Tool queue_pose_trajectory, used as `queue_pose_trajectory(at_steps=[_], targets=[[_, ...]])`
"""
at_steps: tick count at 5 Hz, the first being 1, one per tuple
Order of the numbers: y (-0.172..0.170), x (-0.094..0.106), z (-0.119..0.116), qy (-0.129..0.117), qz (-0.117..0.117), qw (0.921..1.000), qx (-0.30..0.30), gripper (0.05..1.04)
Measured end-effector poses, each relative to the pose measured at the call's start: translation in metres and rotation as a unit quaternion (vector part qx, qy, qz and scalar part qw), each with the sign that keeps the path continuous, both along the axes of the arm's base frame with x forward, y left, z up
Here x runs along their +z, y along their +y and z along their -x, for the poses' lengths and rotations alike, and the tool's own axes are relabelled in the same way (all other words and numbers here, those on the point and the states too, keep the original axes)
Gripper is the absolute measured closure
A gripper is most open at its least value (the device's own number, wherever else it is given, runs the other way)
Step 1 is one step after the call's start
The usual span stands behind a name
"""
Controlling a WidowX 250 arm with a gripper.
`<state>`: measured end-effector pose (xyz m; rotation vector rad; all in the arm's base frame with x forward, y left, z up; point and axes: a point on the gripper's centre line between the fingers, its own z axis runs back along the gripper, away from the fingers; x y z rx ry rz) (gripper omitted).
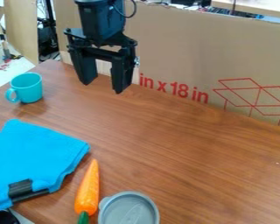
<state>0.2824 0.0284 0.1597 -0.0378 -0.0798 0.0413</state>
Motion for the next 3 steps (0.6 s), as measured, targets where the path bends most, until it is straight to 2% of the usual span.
queue_pose_trajectory(at_steps=[1,2,3], targets=[[0.000,-0.007,0.002,0.012,0.003,0.9999,0.001,0.083],[-0.005,-0.007,0.020,0.011,0.010,0.9999,-0.007,0.083],[-0.024,0.004,0.042,-0.001,0.010,0.9995,-0.029,0.083]])
